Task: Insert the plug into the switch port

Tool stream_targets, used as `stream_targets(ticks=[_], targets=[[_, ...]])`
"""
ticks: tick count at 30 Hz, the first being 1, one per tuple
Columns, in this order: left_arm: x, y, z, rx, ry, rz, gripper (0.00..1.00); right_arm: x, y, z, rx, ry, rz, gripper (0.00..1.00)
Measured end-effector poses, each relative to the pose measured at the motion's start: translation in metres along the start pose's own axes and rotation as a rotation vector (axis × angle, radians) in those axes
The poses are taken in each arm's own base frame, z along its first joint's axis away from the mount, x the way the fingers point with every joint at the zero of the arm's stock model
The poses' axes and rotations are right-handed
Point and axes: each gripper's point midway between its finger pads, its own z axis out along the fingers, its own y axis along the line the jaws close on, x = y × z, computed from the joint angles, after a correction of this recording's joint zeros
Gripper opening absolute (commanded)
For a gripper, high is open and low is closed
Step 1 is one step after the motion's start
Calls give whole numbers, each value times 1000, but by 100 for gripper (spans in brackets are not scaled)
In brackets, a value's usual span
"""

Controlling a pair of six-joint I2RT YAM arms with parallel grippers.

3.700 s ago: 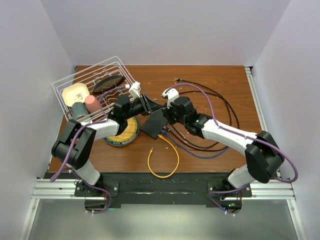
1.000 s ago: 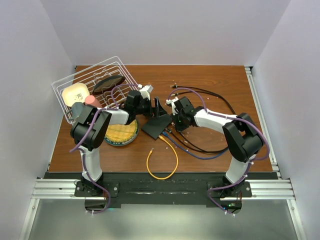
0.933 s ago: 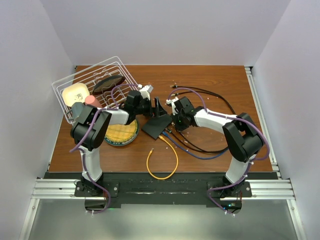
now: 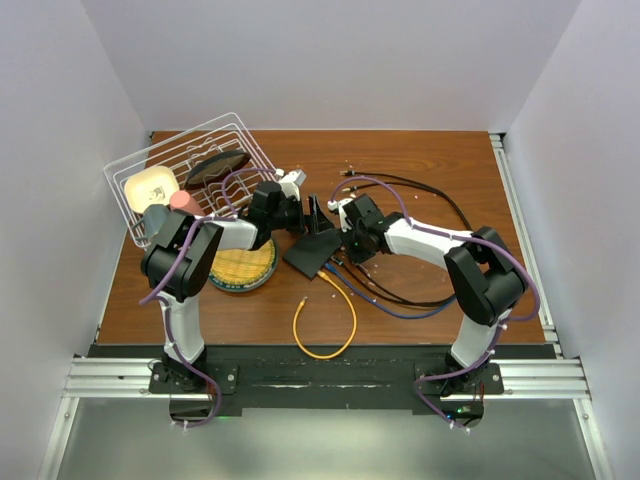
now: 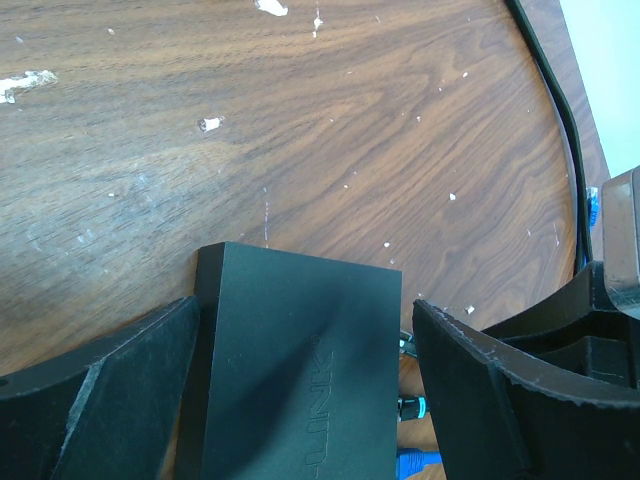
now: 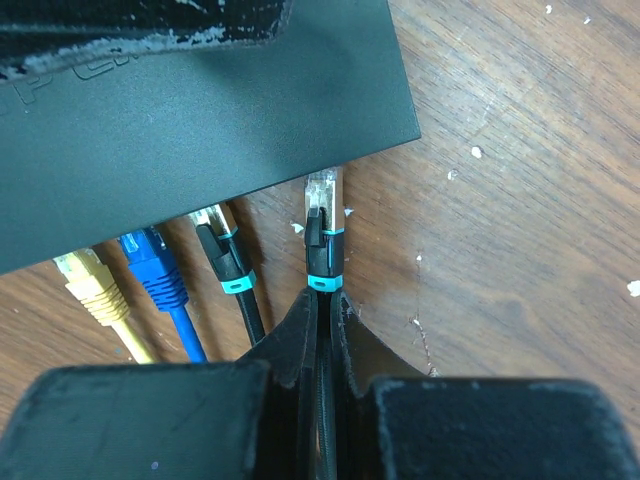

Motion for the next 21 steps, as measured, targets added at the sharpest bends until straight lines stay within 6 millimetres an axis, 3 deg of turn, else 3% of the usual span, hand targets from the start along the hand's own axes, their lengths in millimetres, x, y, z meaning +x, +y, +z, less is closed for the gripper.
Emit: stream_targets(ticks=[21], targets=[[0,0,0,1,-2,1,91,-6,-1,-5,10,-11,0,0]])
